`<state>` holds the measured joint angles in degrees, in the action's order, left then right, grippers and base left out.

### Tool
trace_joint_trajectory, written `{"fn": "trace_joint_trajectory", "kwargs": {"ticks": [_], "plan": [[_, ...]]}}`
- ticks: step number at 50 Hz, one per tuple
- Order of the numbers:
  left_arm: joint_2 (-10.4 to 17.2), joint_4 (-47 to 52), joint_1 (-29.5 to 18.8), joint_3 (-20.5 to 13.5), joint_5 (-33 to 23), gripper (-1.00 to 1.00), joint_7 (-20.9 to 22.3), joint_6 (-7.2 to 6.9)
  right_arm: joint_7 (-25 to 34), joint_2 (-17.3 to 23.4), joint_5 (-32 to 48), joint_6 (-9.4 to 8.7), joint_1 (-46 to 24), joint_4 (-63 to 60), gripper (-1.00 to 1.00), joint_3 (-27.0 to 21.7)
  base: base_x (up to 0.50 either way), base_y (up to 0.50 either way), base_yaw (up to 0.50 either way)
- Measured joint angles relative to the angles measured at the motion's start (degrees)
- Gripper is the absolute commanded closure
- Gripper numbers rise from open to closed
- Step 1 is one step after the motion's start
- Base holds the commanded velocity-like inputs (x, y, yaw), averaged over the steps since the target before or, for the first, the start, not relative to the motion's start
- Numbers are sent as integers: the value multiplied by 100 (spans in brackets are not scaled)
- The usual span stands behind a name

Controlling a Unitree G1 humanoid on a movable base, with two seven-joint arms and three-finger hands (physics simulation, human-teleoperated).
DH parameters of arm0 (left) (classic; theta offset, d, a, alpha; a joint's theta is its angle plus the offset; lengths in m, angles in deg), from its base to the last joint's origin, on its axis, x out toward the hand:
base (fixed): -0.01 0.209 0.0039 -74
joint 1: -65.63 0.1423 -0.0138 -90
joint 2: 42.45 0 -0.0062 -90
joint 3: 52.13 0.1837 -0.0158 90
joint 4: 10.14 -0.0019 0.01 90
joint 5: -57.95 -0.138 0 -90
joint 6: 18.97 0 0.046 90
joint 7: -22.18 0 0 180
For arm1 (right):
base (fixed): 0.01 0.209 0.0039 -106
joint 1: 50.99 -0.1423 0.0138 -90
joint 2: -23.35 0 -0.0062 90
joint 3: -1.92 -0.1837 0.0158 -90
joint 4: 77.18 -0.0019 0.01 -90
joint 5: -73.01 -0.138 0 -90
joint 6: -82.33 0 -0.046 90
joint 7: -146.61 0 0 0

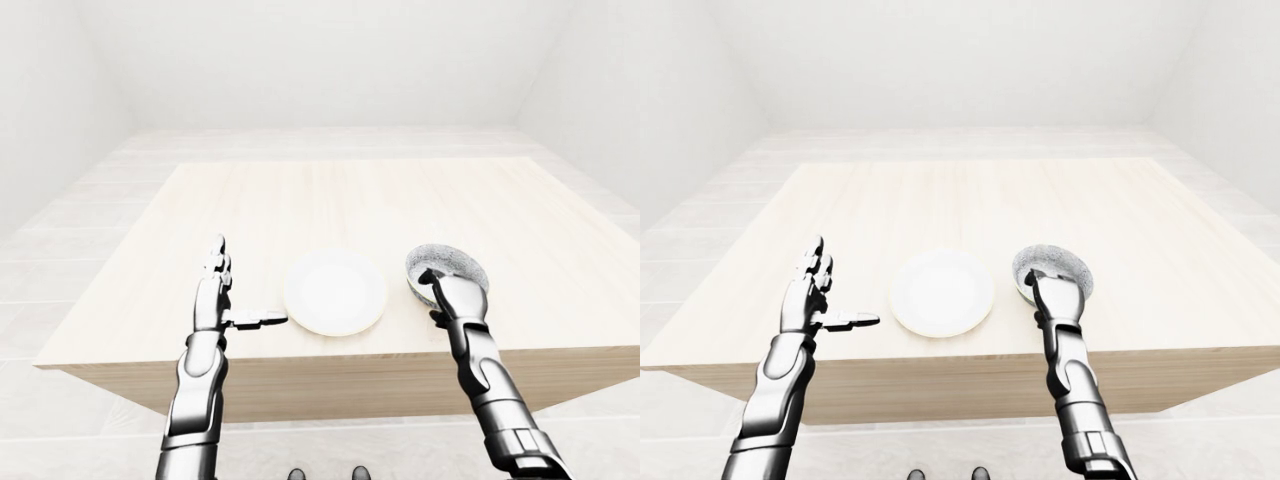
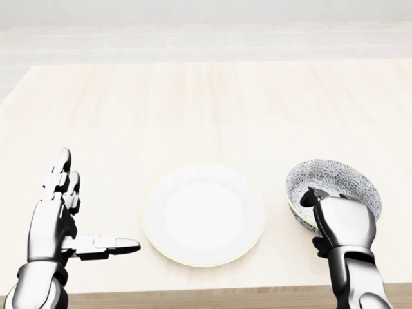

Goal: Put the bowl on the plate.

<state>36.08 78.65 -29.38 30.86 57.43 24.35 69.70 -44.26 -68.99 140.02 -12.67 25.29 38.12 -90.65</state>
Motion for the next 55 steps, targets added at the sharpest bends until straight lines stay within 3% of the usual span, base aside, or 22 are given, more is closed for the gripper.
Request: {"fn": "trace_joint_trajectory", "kwargs": {"ticks": [20,26,30,55], "plan": [[-3,33,2,10,-19,-100,-24,-26,193,13,87,0,95,-308,0,-61,0,0,0],[-2,85,26,3,-14,-100,-19,-48,285,19,151,-1,123,-412,42,-89,0,0,0],[-2,109,39,-3,-12,-100,-14,-55,359,12,201,0,138,-455,50,-89,0,0,0],[7,74,50,-31,-1,-100,-2,-19,705,6,449,0,213,-869,51,-140,0,0,0]]}}
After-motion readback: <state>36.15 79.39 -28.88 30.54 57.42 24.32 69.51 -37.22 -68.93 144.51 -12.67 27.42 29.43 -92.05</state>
